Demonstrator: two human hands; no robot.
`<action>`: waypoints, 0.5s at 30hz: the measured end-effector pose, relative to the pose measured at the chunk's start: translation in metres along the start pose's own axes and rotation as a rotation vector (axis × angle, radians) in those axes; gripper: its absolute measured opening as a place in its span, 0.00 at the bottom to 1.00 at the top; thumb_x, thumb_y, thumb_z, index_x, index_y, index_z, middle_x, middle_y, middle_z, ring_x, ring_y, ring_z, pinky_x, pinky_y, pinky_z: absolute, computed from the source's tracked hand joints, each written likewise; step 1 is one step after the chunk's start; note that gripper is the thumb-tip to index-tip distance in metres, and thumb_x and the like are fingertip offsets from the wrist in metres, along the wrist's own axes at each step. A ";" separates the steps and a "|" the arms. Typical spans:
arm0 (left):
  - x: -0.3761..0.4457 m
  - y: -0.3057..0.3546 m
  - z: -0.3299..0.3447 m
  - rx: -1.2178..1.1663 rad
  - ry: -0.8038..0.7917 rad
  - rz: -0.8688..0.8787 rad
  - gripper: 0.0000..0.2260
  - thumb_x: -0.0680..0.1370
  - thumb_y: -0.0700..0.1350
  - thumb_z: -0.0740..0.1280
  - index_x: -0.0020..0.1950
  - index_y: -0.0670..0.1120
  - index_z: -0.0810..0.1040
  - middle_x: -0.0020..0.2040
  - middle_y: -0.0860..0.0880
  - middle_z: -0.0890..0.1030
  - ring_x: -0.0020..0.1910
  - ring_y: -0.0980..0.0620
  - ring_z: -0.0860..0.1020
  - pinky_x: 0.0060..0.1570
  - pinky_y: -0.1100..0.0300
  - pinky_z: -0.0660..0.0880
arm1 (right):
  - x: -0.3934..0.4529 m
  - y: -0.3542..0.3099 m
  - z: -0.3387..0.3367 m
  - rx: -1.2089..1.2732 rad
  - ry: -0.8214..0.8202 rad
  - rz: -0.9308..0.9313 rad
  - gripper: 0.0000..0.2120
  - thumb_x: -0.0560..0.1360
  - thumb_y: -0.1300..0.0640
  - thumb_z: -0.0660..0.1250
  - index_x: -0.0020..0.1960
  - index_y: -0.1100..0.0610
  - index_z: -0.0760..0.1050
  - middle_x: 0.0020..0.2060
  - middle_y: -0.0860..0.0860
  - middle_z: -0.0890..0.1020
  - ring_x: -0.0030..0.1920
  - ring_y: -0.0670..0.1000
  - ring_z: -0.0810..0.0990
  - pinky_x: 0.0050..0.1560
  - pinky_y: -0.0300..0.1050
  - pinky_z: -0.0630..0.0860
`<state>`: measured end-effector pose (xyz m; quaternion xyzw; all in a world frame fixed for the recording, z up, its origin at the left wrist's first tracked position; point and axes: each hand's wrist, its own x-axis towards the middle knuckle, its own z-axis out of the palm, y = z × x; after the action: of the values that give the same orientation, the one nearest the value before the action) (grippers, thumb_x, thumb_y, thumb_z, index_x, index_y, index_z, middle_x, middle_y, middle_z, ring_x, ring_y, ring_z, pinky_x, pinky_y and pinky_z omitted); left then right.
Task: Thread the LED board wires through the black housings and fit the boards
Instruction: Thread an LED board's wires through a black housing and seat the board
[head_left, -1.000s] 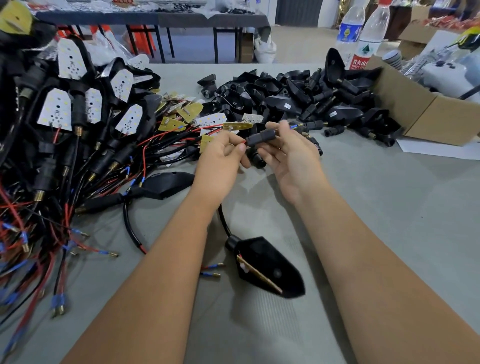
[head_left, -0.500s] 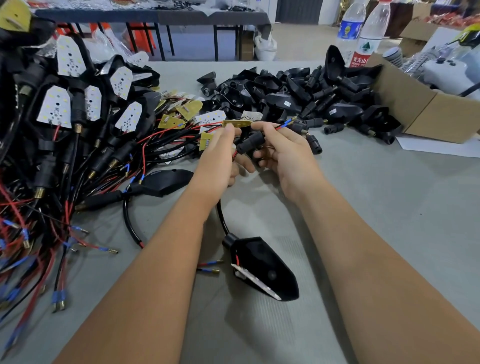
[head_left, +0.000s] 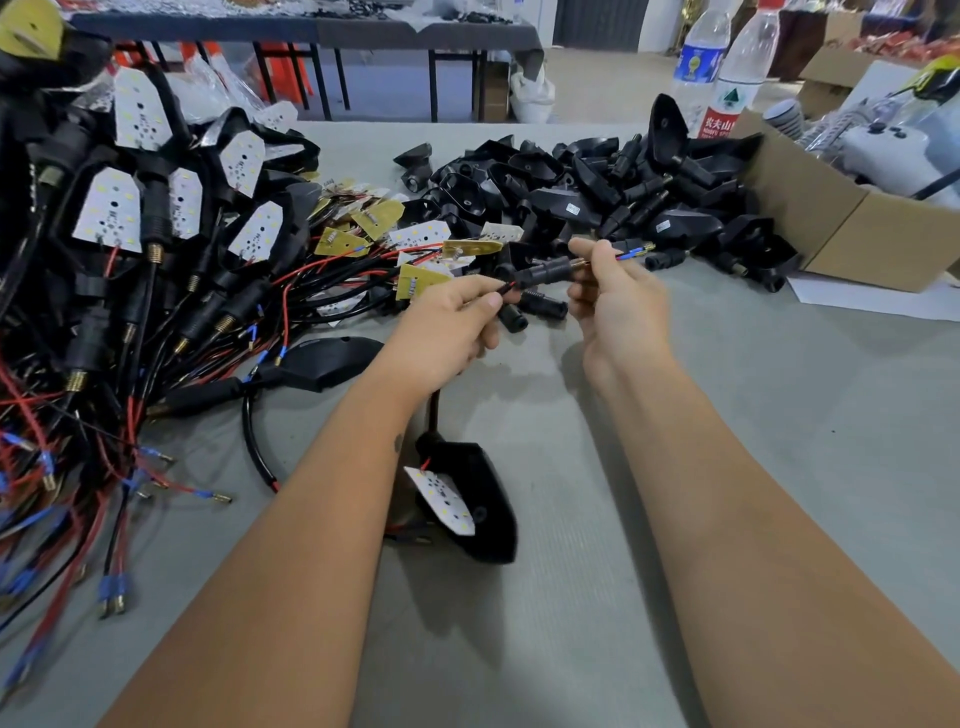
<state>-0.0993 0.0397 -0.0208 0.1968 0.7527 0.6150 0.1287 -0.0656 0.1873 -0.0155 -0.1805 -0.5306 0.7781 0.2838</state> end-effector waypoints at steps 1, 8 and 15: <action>0.001 -0.001 0.000 0.024 0.008 -0.001 0.11 0.84 0.43 0.58 0.50 0.53 0.79 0.25 0.56 0.75 0.21 0.61 0.66 0.22 0.69 0.62 | 0.000 0.000 0.000 -0.003 0.000 -0.004 0.12 0.83 0.58 0.59 0.48 0.58 0.80 0.33 0.49 0.74 0.29 0.44 0.71 0.31 0.35 0.69; 0.004 -0.004 -0.003 -0.037 0.050 -0.021 0.08 0.82 0.43 0.60 0.48 0.49 0.78 0.27 0.54 0.77 0.22 0.59 0.66 0.23 0.67 0.63 | 0.002 0.001 -0.002 0.090 0.067 0.008 0.15 0.84 0.55 0.55 0.43 0.58 0.76 0.31 0.51 0.76 0.26 0.45 0.76 0.31 0.36 0.73; 0.005 -0.004 -0.004 -0.038 0.112 -0.009 0.09 0.82 0.42 0.61 0.43 0.47 0.77 0.24 0.56 0.75 0.20 0.59 0.64 0.21 0.68 0.61 | -0.004 -0.004 0.002 0.090 -0.109 0.050 0.09 0.81 0.60 0.62 0.45 0.58 0.79 0.35 0.52 0.78 0.33 0.48 0.77 0.37 0.37 0.77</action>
<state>-0.1058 0.0379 -0.0241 0.1562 0.7477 0.6387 0.0928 -0.0628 0.1849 -0.0109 -0.1380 -0.5052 0.8166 0.2428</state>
